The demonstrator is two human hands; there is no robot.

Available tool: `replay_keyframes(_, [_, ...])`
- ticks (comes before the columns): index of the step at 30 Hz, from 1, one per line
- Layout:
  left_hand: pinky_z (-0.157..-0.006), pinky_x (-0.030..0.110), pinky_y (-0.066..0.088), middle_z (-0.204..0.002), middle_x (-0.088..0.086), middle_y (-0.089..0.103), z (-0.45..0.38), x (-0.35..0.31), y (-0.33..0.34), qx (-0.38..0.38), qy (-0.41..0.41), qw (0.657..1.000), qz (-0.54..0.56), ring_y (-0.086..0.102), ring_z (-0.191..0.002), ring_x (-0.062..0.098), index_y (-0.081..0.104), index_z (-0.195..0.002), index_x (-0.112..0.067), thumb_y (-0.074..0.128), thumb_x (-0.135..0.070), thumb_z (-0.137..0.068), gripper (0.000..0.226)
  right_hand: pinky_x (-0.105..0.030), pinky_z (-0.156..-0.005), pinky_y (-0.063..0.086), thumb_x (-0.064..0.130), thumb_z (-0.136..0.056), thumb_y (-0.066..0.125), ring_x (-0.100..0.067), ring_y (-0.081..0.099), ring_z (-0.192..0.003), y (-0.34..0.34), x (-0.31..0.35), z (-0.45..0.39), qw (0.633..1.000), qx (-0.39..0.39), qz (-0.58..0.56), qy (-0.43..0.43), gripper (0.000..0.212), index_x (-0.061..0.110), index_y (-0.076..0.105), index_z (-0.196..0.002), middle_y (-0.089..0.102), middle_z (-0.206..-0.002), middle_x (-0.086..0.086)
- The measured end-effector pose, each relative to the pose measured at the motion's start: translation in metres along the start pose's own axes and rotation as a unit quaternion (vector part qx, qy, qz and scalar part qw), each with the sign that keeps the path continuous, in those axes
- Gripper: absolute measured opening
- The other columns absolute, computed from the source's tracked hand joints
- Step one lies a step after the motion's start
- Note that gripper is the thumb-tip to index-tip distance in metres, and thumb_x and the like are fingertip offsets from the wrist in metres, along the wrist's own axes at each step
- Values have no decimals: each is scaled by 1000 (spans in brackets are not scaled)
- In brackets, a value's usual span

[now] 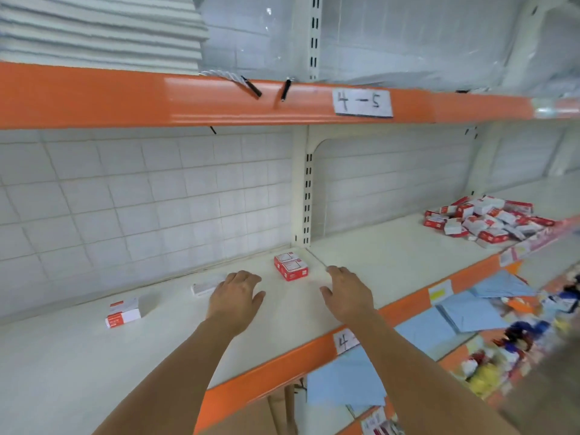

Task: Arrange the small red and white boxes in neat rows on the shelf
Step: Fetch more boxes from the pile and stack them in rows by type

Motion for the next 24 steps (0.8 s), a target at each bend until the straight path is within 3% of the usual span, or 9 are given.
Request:
replay_keyframes(14, [-99,28,34,-137,-5,46,-65,-278,78,20,146,988,40,39,-127,14,47,-135,-25,41,-38,-98,40,-38,-81,50,29,-95,49,-29,53,-112,-108,-265,32,992,-50,43,103,42,13,43,-134,52,-127,-9])
replay_keyframes(19, [-96,29,37,-135,-6,48,-91,-348,105,33,186,980,55,42,-124,15,47,-134,-25,42,-38,-97,39,-34,-70,47,29,-96,49,-25,55,-107,-121,-326,30,988,-63,56,129,42,14,42,-134,54,-122,-7])
replay_keyframes(24, [-97,30,37,-138,-4,46,-143,-389,127,32,220,973,65,42,-125,15,46,-136,-25,40,-38,-98,40,-37,-78,48,26,-97,48,-25,51,-113,-126,-374,4,984,-65,69,148,45,16,38,-139,54,-126,-7])
Point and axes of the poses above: each hand's wrist, its own z-axis away from the middle knuckle, its own y-axis out of the palm, x = y × z, the point moved 5 cm from there along -z, towards the middle knuckle
